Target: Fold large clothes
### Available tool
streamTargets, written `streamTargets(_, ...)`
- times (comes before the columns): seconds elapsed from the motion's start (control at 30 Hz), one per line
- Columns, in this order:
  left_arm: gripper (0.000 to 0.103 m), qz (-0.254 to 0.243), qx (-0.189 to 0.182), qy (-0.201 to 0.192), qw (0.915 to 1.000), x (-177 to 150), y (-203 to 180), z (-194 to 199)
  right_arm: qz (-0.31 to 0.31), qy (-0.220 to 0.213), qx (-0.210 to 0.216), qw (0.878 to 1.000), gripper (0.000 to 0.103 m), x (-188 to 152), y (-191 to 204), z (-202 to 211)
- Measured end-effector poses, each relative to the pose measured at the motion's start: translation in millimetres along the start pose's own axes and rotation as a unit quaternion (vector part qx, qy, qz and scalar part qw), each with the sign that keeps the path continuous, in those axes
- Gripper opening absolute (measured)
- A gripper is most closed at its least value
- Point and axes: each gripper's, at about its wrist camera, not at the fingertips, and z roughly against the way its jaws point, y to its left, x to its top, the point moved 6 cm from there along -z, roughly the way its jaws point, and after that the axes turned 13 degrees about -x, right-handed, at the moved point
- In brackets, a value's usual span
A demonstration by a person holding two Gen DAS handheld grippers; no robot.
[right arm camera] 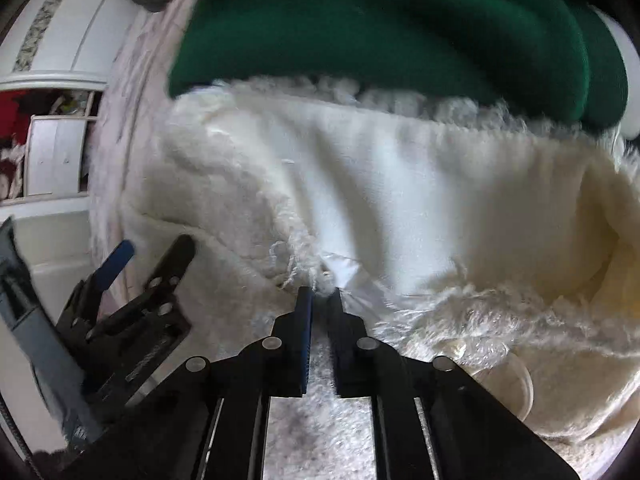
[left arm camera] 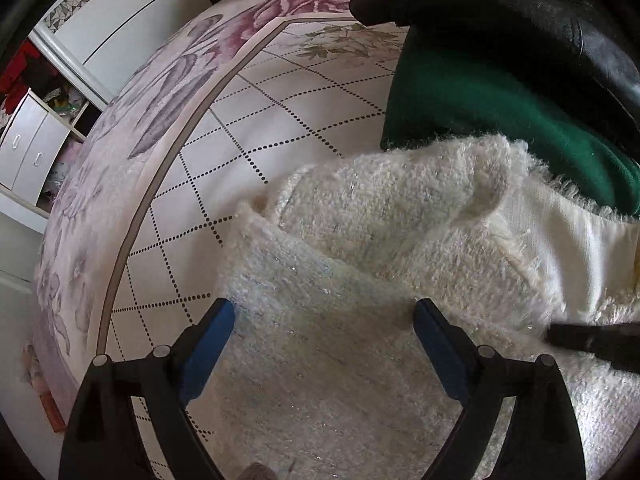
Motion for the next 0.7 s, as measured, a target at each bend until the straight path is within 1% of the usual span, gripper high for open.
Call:
streamTargets(0.03, 0.091, 0.000, -0.003, -0.001, 1.0000, 0.9, 0.2, 1.3, -0.020, -0.012, -0.007, 1.000, 0.001, 3.0, -3.4, 1.7)
streamTargets(0.1, 0.091, -0.003, -0.007, -0.008, 0.9999, 2.4, 0.4, 6.7, -0.030, -0.050, -0.027, 0.998, 0.000, -1.0, -14.7, 8.8)
streamTargets(0.2, 0.091, -0.004, -0.011, -0.015, 0.9998, 4.7, 1.7, 11.4, -0.032, -0.103, -0.060, 0.992, 0.000, -3.8, -5.7, 32.2)
streamTargets(0.27, 0.091, -0.001, -0.012, -0.013, 0.9998, 5.3, 3.7, 11.4, -0.037, -0.119, -0.068, 0.990, 0.000, -7.0, -2.2, 40.2)
streamTargets(0.3, 0.091, 0.000, -0.013, -0.014, 0.9998, 5.8, 4.3, 11.6, -0.042, -0.129, -0.080, 0.988, 0.000, -10.8, 4.3, 39.2)
streamTargets(0.33, 0.091, 0.001, -0.014, -0.013, 0.9998, 5.6, 4.6, 11.3, -0.042, -0.131, -0.085, 0.987, 0.000, -9.7, 10.9, 43.2)
streamTargets(0.37, 0.091, 0.001, -0.015, -0.012, 0.9998, 5.3, 4.6, 11.1, -0.050, -0.136, -0.091, 0.985, 0.000, -6.0, 9.2, 43.9)
streamTargets(0.43, 0.091, -0.005, -0.012, -0.011, 0.9999, 4.3, 4.6, 11.7, -0.041, -0.139, -0.112, 0.983, 0.000, -6.1, -1.6, 45.1)
streamTargets(0.47, 0.091, -0.006, -0.013, -0.009, 0.9999, 3.2, 4.5, 12.6, -0.040, -0.134, -0.117, 0.983, 0.000, -4.1, -2.5, 39.4)
streamTargets(0.5, 0.091, -0.005, -0.015, -0.008, 0.9998, 2.1, 4.3, 14.3, -0.035, -0.111, -0.111, 0.987, 0.000, -1.7, -6.3, 29.0)
streamTargets(0.53, 0.091, -0.005, -0.017, -0.009, 0.9998, 1.1, 3.9, 17.9, -0.041, -0.082, -0.093, 0.991, 0.000, 0.5, -17.8, 24.0)
streamTargets(0.6, 0.091, -0.006, -0.023, -0.018, 0.9996, -0.5, 1.8, 31.6, -0.076, -0.045, -0.050, 0.995, 0.001, 0.0, -28.3, 27.5)
streamTargets(0.63, 0.091, -0.004, -0.029, -0.024, 0.9993, -1.3, 0.4, 40.8, -0.085, -0.036, -0.034, 0.995, 0.006, -5.8, -32.8, 38.1)
streamTargets(0.67, 0.091, 0.000, -0.037, -0.033, 0.9988, -3.5, -2.2, 54.5, -0.092, -0.040, -0.026, 0.995, 0.019, -14.9, -39.2, 53.4)
streamTargets(0.7, 0.091, 0.003, -0.045, -0.037, 0.9983, -5.6, -5.2, 63.3, -0.099, -0.057, -0.019, 0.993, 0.031, -30.9, -49.4, 76.3)
